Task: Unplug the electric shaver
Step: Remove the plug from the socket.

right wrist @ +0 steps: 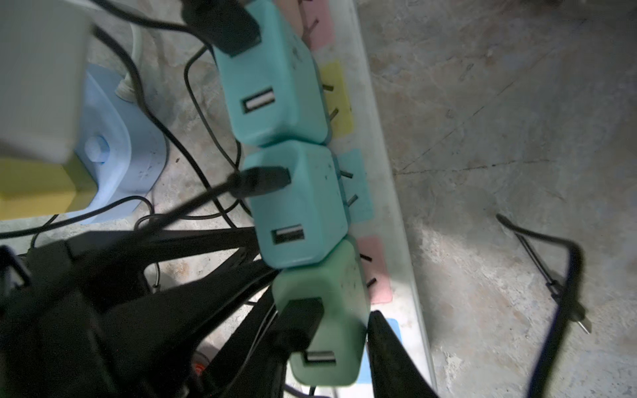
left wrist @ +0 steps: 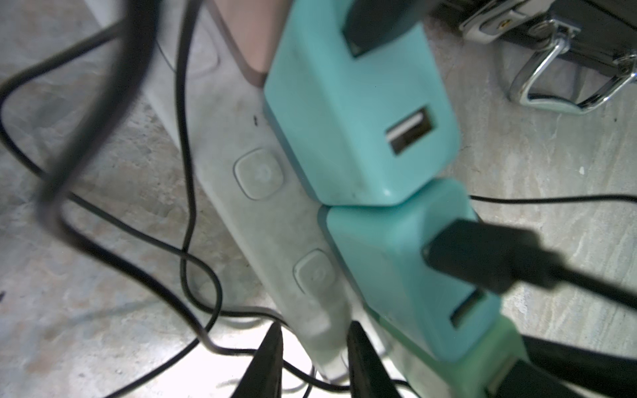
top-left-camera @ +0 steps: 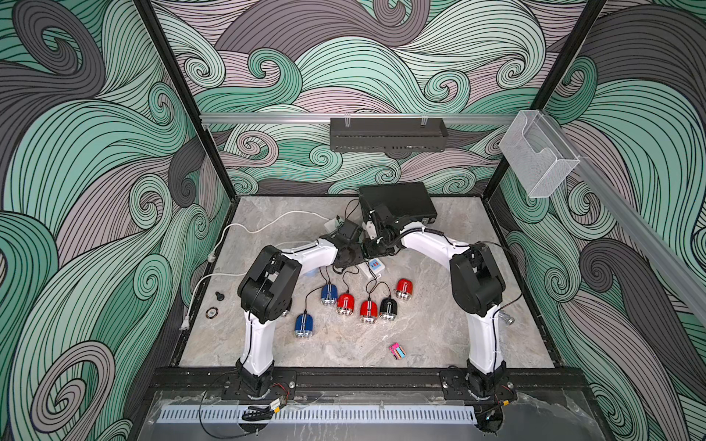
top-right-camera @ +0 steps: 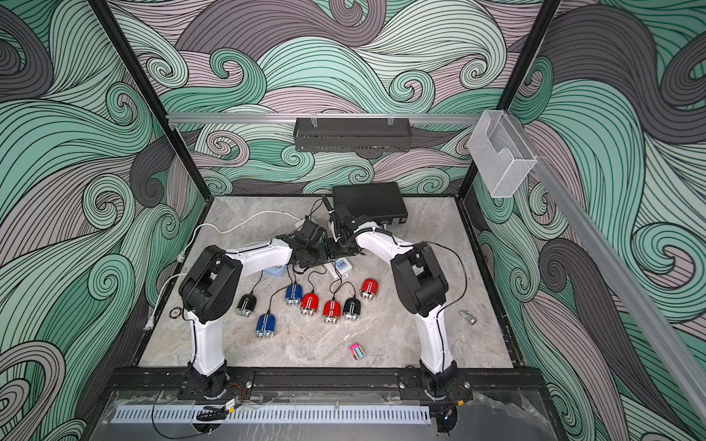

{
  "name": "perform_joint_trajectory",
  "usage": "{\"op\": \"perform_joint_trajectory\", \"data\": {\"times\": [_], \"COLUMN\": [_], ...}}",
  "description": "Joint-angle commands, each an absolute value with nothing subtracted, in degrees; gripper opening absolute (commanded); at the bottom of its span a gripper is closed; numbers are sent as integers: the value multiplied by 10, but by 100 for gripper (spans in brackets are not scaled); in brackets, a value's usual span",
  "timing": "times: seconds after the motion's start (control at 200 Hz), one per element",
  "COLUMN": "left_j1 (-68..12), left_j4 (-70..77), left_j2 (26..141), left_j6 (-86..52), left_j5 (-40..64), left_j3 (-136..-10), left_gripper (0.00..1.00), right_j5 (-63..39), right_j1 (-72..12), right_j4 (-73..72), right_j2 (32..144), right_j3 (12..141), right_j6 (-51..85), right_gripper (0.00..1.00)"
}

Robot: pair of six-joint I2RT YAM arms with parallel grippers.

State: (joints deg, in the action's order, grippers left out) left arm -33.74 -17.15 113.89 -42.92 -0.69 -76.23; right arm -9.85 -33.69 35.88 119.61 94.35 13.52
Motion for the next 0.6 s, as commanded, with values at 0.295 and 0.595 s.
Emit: {"op": "perform_joint_trajectory", "data": {"times": [0.295,0.595], "left_j1": [-331,-328], "left_j4": [-192,-183], "left_j2": [1135,1132], "left_j6": [-436,-443], "left_j5": [1,7], "left_j3": [-737,-730], "left_gripper": [31,31], "right_j5": [-62,-57], "right_j1": [-354,-356], "right_j4": [313,294], "right_j2": [1203,1188], "right_j3": [931,906], "right_j6": [74,56], "right_gripper": [40,35]}}
